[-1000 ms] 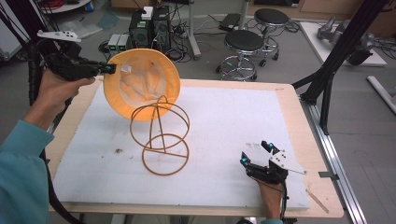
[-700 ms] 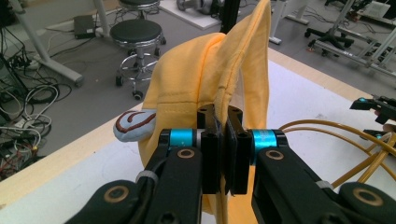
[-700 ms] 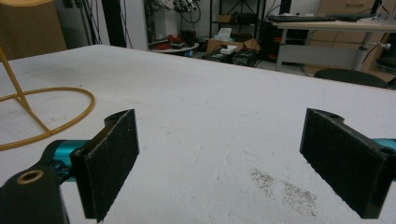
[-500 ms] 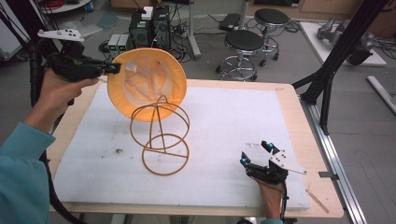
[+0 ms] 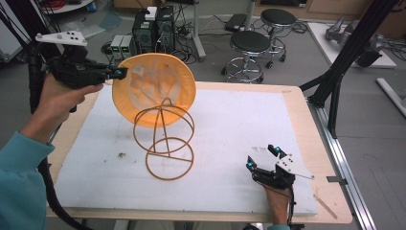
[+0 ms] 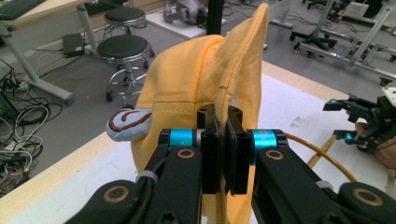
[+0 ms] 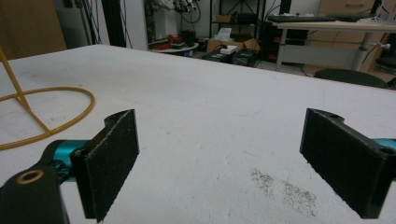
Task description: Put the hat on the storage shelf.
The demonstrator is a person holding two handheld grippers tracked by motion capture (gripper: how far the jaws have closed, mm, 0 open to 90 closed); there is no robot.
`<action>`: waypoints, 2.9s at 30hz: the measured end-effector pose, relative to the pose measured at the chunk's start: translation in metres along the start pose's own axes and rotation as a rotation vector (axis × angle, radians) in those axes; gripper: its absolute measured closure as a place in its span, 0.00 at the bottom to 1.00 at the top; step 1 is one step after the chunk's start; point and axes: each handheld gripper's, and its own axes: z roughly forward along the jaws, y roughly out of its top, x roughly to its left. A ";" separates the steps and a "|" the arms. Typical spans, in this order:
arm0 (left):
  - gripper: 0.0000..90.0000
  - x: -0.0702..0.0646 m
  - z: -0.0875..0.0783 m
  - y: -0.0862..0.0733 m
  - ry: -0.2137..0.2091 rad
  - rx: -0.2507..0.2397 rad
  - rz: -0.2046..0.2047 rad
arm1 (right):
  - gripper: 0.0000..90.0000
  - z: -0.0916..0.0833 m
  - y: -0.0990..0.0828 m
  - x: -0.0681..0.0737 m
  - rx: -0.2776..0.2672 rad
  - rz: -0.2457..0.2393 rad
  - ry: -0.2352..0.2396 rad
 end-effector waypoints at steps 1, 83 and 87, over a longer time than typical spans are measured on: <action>0.96 -0.002 0.000 0.000 -0.007 -0.006 -0.005 | 0.12 0.000 0.000 0.000 0.000 0.001 0.000; 0.88 -0.144 0.066 -0.054 -0.376 0.115 0.041 | 0.12 0.000 0.000 0.000 0.007 0.015 0.002; 0.73 -0.145 0.071 -0.057 -0.383 0.135 0.031 | 0.12 0.000 0.000 0.000 0.007 0.015 0.001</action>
